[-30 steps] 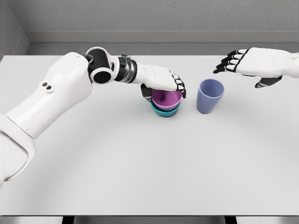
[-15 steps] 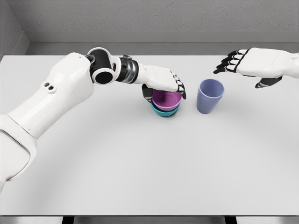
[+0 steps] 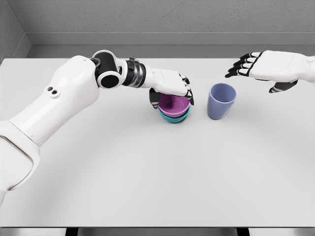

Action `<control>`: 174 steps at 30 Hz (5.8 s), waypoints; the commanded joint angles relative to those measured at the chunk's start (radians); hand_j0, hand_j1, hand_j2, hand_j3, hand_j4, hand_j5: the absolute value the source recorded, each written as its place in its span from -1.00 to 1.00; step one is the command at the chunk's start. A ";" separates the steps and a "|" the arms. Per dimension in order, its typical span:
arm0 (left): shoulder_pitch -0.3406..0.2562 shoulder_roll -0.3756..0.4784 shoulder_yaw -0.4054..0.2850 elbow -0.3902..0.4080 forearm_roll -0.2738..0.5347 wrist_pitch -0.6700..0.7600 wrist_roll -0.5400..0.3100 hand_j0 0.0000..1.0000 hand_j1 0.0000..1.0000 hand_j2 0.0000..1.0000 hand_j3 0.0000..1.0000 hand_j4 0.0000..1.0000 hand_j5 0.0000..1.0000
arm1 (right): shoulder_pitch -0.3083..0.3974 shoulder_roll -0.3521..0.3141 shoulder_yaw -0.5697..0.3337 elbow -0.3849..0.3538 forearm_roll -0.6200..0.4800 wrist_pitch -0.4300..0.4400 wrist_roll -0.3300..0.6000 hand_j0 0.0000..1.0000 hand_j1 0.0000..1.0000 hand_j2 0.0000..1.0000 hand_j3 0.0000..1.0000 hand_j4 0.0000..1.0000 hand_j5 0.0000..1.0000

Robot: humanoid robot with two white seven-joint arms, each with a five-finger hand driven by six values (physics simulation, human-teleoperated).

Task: Stacking bowl and cup with both arms

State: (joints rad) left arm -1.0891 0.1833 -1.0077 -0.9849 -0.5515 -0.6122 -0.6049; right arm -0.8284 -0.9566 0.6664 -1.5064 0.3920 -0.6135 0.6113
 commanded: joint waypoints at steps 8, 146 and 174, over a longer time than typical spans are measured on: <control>0.000 -0.018 0.001 0.032 -0.001 0.011 -0.006 1.00 1.00 1.00 1.00 1.00 1.00 | 0.005 -0.002 -0.001 0.000 -0.004 0.003 0.000 1.00 1.00 1.00 1.00 1.00 1.00; 0.167 0.627 0.101 -0.479 0.394 0.001 -0.006 1.00 1.00 1.00 1.00 1.00 1.00 | 0.006 0.188 0.093 0.086 0.094 0.003 0.000 1.00 1.00 1.00 1.00 1.00 1.00; 0.169 0.617 0.098 -0.480 0.390 0.001 -0.006 1.00 1.00 1.00 1.00 1.00 1.00 | 0.009 0.199 0.093 0.129 0.110 0.003 0.000 1.00 1.00 1.00 1.00 1.00 1.00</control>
State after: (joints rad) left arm -0.9204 0.8006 -0.9104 -1.4650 -0.1664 -0.6135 -0.6113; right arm -0.8191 -0.7571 0.7604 -1.3776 0.5050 -0.6134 0.6113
